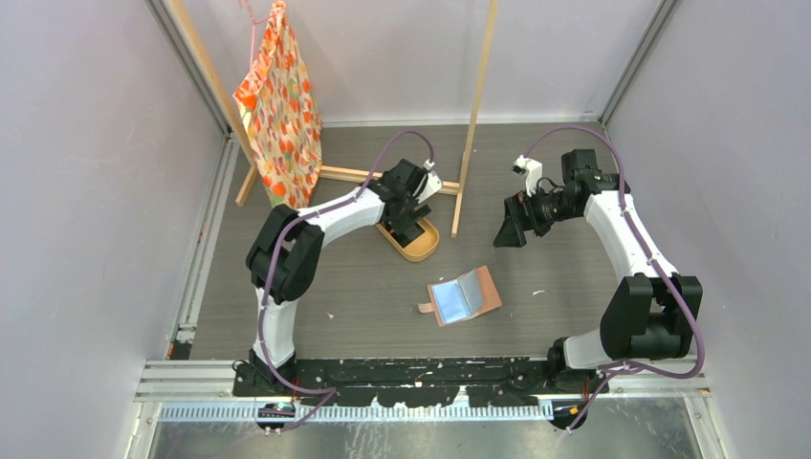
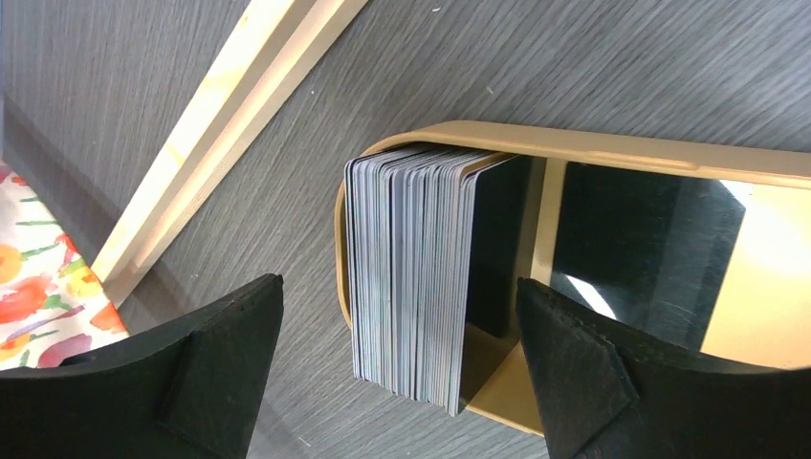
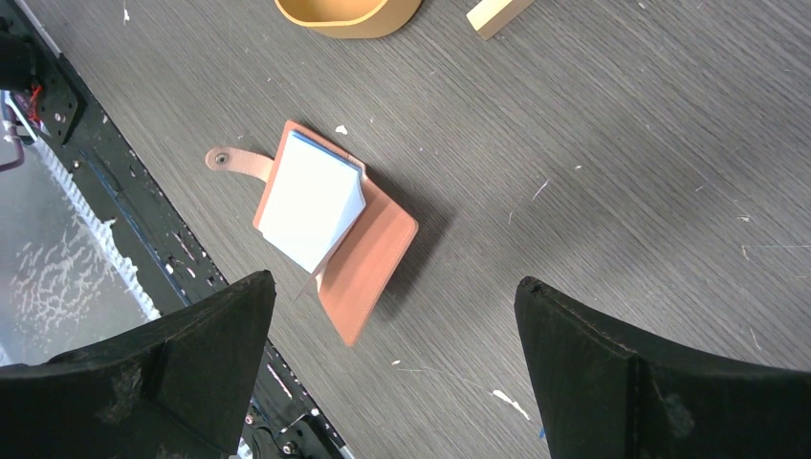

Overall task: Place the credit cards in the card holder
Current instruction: Pick up the credit card from the storage box.

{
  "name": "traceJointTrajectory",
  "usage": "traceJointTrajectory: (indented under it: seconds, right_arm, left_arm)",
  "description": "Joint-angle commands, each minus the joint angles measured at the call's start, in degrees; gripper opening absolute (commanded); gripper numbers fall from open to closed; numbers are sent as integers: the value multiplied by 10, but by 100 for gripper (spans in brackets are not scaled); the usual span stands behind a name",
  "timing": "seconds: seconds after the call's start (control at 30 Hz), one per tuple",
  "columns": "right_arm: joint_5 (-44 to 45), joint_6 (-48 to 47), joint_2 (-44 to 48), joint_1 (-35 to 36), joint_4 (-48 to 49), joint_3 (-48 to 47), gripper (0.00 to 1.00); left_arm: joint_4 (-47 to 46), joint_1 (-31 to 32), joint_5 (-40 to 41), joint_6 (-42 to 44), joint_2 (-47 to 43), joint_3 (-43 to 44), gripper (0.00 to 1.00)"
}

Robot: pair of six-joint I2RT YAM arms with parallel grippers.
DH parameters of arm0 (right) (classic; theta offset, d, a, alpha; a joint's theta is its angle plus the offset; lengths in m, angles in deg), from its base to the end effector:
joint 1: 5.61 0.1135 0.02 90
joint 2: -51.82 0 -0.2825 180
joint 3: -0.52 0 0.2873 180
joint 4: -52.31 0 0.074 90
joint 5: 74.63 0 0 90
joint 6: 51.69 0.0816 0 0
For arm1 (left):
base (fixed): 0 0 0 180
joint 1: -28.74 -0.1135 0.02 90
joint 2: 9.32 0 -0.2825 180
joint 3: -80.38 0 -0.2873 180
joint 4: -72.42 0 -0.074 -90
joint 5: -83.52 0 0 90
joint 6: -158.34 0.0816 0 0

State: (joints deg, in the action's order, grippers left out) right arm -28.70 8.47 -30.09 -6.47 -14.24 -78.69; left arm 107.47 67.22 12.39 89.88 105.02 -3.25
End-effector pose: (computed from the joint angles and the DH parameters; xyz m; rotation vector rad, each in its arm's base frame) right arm 0.3150 0.0520 0.2556 -0.7957 2.3470 0.8448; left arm 0.4084 -0.2909 0.1615 1.1048 2.1844 0.2813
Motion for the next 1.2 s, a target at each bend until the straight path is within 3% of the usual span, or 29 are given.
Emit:
traceJointTrajectory:
  seconds: [0.0,0.1,0.2,0.57,0.77,0.97,1.17]
  right_arm:
    - [-15,-7,1,-1,-2,-9,100]
    - [-15,-7,2,-1,-2,-9,100]
    - [-15,-7,3,-1,-2,-9,100]
    - [-15,-7,3,-1,-3,-9,100]
    - [-15,-7,3,-1,-3,-9,100]
    - [-15,-8,4,-1,-3,-9,100]
    - [-16,-8,3,-1,-4,-9,100]
  left_arm:
    - [10,-4,7,7,7,24,91]
    - [11,-5,18,6,10,27,89]
    - [9,-7,32,2,6,27,79]
    - [-10,-7,25,-15,-45,6,70]
    - [-9,-5,12,-21,-49,5,58]
    - [-5,-1,8,-21,-45,8,32]
    - [-2,0,1,-25,-46,9,13]
